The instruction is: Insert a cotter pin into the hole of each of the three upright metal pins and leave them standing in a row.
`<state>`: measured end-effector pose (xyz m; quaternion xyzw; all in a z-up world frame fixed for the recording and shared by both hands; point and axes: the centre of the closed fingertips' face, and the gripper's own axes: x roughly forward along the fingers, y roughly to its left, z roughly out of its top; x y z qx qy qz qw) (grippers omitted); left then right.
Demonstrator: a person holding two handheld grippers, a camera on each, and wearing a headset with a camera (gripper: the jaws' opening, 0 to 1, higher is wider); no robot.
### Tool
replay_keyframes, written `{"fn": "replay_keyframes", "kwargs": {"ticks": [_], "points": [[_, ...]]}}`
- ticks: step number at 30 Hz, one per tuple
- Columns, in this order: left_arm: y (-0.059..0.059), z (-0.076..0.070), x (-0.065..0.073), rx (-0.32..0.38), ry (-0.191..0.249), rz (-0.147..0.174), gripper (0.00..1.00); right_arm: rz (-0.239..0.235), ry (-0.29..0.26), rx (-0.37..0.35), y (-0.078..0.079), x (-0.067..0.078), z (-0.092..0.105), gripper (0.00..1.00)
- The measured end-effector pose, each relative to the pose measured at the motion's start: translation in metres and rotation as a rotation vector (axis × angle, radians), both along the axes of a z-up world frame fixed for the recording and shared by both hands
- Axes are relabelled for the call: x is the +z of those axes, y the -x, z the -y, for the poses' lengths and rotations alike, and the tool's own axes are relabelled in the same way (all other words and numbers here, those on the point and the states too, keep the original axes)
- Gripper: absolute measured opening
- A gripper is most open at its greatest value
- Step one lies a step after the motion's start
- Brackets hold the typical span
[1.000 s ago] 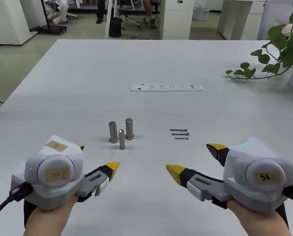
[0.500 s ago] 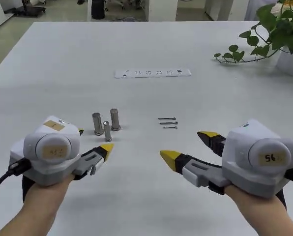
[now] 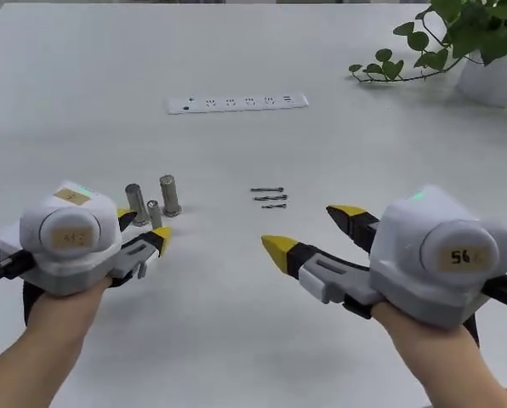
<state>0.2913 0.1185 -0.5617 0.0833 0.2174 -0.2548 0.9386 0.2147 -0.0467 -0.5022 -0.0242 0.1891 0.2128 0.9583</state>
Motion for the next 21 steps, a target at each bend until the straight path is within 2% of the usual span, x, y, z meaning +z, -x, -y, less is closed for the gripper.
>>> {"fn": "replay_keyframes", "kwargs": {"ticks": [2, 6, 13, 21], "points": [[-0.005, 0.003, 0.000, -0.012, 0.018, 0.007, 0.25, -0.001, 0.002, -0.002, -0.001, -0.002, -0.001, 0.51], [-0.010, 0.006, -0.004, -0.030, 0.016, 0.010, 0.21, -0.008, 0.011, -0.003, -0.001, -0.008, -0.003, 0.50], [-0.014, 0.010, -0.014, -0.052, 0.019, -0.004, 0.16, -0.032, 0.015, -0.010, 0.002, -0.016, -0.002, 0.49], [-0.017, 0.012, -0.019, -0.055, 0.015, -0.014, 0.09, -0.030, 0.017, -0.017, 0.001, -0.016, -0.001, 0.49]]}}
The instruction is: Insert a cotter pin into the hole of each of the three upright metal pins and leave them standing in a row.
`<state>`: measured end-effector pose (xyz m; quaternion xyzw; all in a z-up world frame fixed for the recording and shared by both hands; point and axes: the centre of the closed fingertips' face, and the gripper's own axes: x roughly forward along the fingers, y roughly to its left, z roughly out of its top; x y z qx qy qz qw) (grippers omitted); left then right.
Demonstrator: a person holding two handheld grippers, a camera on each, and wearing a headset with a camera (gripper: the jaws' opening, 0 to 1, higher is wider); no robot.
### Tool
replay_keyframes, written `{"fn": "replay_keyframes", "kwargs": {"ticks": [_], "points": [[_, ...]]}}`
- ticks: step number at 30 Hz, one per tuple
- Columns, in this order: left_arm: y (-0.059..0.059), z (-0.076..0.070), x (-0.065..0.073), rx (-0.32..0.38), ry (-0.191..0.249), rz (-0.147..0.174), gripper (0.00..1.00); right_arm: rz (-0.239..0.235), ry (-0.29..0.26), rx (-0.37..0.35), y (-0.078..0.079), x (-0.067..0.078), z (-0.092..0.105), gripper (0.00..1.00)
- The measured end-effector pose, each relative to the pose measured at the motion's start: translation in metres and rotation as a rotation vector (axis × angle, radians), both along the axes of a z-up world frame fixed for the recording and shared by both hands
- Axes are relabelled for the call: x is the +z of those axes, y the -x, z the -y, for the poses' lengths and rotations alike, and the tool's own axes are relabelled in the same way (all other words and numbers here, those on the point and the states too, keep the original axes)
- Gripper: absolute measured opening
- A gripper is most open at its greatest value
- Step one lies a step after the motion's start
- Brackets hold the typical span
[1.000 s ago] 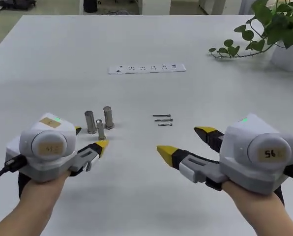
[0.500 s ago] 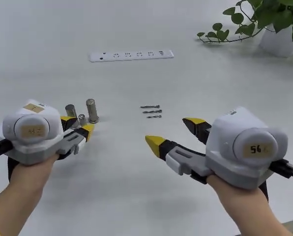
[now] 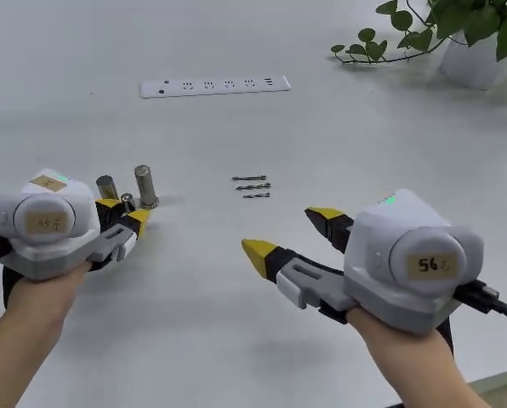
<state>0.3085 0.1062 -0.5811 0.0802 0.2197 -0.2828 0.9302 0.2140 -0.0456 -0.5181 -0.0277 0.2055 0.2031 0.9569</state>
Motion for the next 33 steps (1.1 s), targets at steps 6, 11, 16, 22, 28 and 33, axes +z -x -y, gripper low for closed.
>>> {"fn": "replay_keyframes", "kwargs": {"ticks": [6, 11, 16, 22, 28, 33], "points": [[-0.001, -0.002, -0.001, 0.008, 0.014, -0.013, 0.06, 0.002, -0.002, -0.008, -0.002, 0.001, 0.001, 0.49], [0.000, -0.002, -0.001, -0.003, 0.015, -0.018, 0.06, -0.014, -0.010, -0.020, -0.001, -0.001, 0.001, 0.49], [0.002, 0.000, -0.001, -0.020, 0.008, -0.010, 0.06, -0.013, -0.009, -0.018, -0.001, -0.001, 0.001, 0.49], [0.009, 0.005, 0.000, -0.044, 0.003, -0.010, 0.06, -0.010, -0.012, -0.019, -0.001, 0.001, 0.002, 0.48], [0.019, 0.016, 0.000, -0.067, 0.018, -0.018, 0.06, -0.014, -0.014, -0.021, 0.000, 0.001, 0.003, 0.48], [0.024, 0.022, 0.000, -0.078, 0.036, -0.030, 0.06, -0.018, -0.015, -0.024, 0.001, 0.000, 0.004, 0.47]]}}
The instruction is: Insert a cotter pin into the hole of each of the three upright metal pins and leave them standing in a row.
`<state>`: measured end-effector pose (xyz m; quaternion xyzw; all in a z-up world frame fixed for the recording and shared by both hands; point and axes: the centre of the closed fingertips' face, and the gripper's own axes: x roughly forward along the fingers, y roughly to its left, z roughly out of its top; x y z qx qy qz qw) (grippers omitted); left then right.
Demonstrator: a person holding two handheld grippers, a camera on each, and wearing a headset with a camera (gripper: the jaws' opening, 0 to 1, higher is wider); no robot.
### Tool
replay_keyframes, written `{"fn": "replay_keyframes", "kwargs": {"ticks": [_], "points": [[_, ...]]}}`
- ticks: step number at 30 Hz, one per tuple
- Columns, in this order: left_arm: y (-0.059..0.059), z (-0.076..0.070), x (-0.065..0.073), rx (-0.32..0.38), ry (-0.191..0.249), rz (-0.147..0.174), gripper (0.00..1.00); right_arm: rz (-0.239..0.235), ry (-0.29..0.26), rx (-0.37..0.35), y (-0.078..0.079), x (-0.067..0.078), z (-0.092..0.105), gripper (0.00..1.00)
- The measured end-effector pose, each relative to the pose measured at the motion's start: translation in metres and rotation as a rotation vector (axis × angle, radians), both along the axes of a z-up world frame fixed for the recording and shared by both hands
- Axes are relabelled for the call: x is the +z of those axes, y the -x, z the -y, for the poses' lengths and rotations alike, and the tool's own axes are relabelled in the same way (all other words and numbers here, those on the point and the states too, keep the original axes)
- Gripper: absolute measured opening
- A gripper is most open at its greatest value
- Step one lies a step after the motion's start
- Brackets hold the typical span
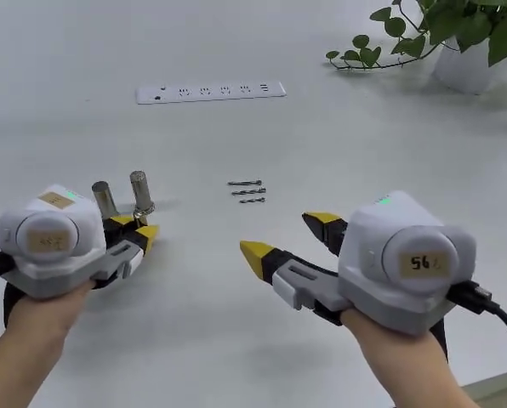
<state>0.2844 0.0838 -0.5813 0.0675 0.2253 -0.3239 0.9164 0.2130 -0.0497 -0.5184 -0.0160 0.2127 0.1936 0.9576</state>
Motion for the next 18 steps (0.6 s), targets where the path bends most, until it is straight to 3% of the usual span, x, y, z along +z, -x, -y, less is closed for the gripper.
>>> {"fn": "replay_keyframes", "kwargs": {"ticks": [10, 18], "points": [[0.013, 0.011, -0.003, -0.030, 0.002, -0.007, 0.06, 0.000, -0.014, -0.012, -0.002, 0.001, 0.004, 0.47], [0.013, 0.012, -0.002, -0.032, 0.008, -0.007, 0.06, -0.009, -0.028, -0.013, -0.001, 0.000, 0.003, 0.44]]}}
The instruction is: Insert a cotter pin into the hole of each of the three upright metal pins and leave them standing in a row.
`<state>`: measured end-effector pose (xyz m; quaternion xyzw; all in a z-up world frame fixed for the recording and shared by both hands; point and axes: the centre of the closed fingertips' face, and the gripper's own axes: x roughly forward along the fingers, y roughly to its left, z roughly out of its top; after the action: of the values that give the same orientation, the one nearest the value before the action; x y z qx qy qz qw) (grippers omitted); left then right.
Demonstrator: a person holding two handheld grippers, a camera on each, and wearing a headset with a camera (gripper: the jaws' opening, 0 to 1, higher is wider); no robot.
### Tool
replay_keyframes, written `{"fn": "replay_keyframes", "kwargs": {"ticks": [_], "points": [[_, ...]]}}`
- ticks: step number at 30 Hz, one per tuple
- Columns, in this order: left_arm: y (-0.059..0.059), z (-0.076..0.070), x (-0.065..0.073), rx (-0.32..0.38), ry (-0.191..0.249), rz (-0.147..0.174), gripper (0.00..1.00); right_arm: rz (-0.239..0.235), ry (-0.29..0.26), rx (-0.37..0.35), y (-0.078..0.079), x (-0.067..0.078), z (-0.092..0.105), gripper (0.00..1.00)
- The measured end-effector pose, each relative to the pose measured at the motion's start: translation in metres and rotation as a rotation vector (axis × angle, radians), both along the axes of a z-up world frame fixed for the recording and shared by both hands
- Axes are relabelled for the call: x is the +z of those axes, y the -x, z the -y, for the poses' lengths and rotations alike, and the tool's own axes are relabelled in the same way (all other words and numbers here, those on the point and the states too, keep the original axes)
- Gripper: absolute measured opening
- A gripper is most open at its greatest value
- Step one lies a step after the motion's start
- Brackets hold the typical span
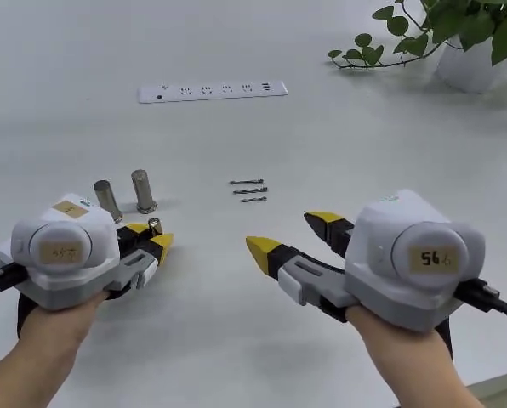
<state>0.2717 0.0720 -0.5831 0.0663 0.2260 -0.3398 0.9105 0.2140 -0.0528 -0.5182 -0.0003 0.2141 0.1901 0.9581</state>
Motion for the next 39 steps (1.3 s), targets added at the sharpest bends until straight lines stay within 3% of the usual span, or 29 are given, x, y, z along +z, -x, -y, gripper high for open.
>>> {"fn": "replay_keyframes", "kwargs": {"ticks": [13, 22, 30, 33, 39], "points": [[-0.001, 0.001, 0.002, -0.012, 0.018, -0.008, 0.07, -0.020, -0.008, -0.009, 0.001, -0.005, 0.000, 0.42], [-0.001, 0.002, 0.005, -0.009, 0.026, -0.016, 0.21, -0.034, 0.000, 0.002, -0.003, -0.006, 0.002, 0.42], [0.008, -0.005, 0.012, 0.005, 0.030, -0.029, 0.33, -0.042, 0.036, 0.091, -0.016, 0.001, 0.003, 0.38], [0.010, -0.009, 0.014, 0.009, 0.031, -0.033, 0.40, -0.079, 0.033, 0.157, -0.021, -0.001, 0.000, 0.37], [0.017, -0.021, 0.022, 0.041, 0.032, -0.035, 0.49, -0.090, 0.070, 0.229, -0.035, -0.004, 0.004, 0.37]]}}
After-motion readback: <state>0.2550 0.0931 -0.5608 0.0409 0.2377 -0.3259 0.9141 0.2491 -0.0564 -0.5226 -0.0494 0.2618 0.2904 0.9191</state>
